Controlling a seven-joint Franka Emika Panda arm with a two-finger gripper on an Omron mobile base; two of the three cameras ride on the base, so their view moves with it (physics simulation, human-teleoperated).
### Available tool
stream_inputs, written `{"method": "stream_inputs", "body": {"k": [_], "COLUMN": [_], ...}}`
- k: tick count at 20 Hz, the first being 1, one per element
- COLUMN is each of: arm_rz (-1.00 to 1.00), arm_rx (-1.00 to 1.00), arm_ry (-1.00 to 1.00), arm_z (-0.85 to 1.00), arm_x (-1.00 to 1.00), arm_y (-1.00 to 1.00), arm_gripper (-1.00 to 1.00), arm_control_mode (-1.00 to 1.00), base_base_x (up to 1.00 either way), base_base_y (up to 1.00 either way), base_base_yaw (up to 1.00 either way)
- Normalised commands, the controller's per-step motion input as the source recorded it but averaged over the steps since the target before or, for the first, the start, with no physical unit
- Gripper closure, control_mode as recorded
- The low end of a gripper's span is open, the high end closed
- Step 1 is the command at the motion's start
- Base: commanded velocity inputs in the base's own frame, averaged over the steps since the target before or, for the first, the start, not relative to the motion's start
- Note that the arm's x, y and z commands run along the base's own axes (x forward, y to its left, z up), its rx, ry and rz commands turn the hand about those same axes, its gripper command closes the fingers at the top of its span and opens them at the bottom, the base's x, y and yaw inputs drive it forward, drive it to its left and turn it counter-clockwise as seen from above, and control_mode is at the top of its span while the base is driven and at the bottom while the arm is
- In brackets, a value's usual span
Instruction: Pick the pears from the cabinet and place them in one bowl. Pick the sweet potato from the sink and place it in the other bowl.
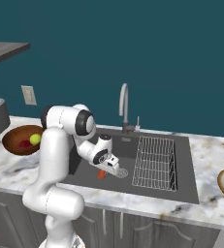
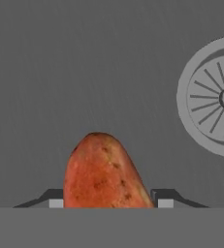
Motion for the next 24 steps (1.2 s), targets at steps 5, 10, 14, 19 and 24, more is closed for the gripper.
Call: {"method": "stream_inputs", "body": {"k": [5, 10, 14, 19, 24], "arm_rz": [0.0, 0.0, 0.0, 0.0, 0.0], "arm_rx": [-0.02, -0.02, -0.04, -0.04, -0.05], "arm_ry": [0.0, 0.0, 0.0, 0.0, 0.0], "arm_z": [0.13, 0.63, 0.66, 0.63, 0.74], "arm_x": [-0.01, -0.01, 0.02, 0.22, 0.29], "arm_y": [0.0, 0.0, 0.04, 0.18, 0.05], "arm_gripper": [1.0, 1.0, 1.0, 1.0, 1.0], "arm_control_mode": [-1.0, -1.0, -1.0, -1.0, -1.0], "base_base_x": [0.0, 0.0, 0.0, 0.0, 0.0], "base_base_y": [0.0, 0.0, 0.0, 0.0, 0.0], "base_base_yaw": [0.0, 0.0, 0.0, 0.0, 0.0]}}
